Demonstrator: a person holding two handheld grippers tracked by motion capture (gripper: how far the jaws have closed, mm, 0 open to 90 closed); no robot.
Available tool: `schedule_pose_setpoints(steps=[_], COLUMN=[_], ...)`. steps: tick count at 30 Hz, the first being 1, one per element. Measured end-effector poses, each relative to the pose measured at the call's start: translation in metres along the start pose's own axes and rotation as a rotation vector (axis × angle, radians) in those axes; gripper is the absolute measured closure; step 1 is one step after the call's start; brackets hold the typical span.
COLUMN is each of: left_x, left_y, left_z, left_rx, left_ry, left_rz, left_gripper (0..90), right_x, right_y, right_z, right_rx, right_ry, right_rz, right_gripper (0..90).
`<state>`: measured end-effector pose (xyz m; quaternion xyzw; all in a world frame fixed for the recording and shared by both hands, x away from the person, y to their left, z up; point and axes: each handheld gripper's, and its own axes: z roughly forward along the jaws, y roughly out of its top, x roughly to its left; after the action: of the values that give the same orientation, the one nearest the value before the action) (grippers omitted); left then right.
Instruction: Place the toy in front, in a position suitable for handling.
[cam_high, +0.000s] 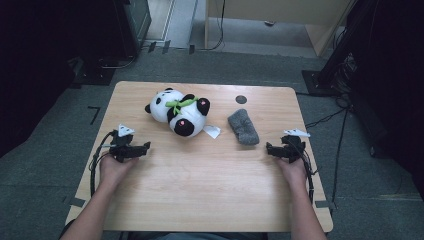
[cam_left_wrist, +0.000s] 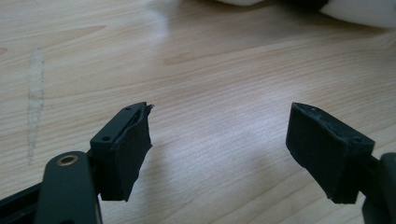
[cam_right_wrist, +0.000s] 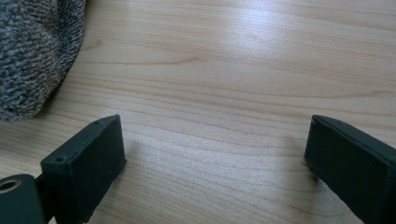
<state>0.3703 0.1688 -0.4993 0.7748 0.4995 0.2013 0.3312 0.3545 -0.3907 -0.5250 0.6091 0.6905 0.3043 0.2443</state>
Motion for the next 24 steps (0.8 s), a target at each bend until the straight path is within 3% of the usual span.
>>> schedule_pose_setpoints(steps=[3,7,10,16,17,24], left_x=[0.003,0.005,0.005,0.001,0.001,0.0], left_y=[0.003,0.009,0.013,0.025,0.029,0.05], left_z=[-0.003,-0.003,-0.005,-0.008,-0.009,-0.011], left_rx=[-0.006,0.026,0.006,-0.007,-0.007,-0.023], left_ry=[-0.025,-0.056,-0.095,-0.162,-0.174,-0.187], left_rz=[0.006,0.034,0.03,0.028,0.036,0.058], left_gripper=[25.1,25.8,31.5,32.4,37.4,36.8], right_x=[0.0,0.0,0.0,0.0,0.0,0.0], right_y=[0.0,0.0,0.0,0.0,0.0,0.0], right_z=[0.0,0.0,0.0,0.0,0.0,0.0], right_rx=[-0.001,-0.004,-0.005,-0.006,-0.005,-0.006], right_ry=[0.0,0.001,0.003,0.002,0.003,0.003], right_rz=[0.0,-0.002,-0.003,-0.005,-0.004,-0.005], right_gripper=[5.0,6.4,6.5,6.5,6.5,6.5])
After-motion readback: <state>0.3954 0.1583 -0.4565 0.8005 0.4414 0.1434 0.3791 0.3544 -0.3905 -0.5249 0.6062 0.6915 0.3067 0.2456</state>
